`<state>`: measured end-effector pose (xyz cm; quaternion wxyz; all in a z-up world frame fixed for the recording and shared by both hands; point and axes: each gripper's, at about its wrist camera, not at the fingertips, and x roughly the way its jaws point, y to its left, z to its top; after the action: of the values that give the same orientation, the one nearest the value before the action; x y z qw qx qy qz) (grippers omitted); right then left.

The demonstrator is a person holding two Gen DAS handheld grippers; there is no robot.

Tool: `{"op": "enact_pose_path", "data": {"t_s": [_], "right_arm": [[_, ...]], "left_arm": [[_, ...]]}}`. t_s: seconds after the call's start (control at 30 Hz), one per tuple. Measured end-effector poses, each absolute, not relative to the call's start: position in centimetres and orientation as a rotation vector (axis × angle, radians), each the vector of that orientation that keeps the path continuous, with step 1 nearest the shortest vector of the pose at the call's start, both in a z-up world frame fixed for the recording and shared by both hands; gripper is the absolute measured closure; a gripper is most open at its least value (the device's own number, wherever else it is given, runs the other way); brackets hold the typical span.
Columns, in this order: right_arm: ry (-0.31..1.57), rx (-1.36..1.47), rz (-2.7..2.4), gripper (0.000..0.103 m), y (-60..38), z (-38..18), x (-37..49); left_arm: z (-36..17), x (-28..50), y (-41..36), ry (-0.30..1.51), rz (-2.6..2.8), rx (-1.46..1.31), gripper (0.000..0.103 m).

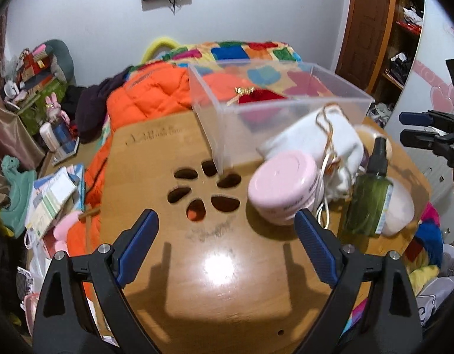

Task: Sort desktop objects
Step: 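Grasp the pink round container with the left gripper while the right grasps the cream jar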

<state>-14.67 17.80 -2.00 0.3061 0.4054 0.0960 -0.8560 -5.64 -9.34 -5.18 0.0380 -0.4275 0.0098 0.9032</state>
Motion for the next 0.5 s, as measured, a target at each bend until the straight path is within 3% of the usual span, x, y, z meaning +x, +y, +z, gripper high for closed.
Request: {"op": "enact_pose_path", "data": {"t_s": [0.2, 0.5], "right_arm": [[0.221, 1.123, -2.235, 0.024, 17.5, -3.3, -14.8], [0.217, 1.15, -2.187, 0.024, 16.4, -4.5, -14.6]], "left_arm": [[-6.3, -6.5, -9.3, -0.094, 2.696, -1.327, 0.009], [-6.9, -8.4, -7.7, -0.066, 2.655, -1.334, 0.009]]}}
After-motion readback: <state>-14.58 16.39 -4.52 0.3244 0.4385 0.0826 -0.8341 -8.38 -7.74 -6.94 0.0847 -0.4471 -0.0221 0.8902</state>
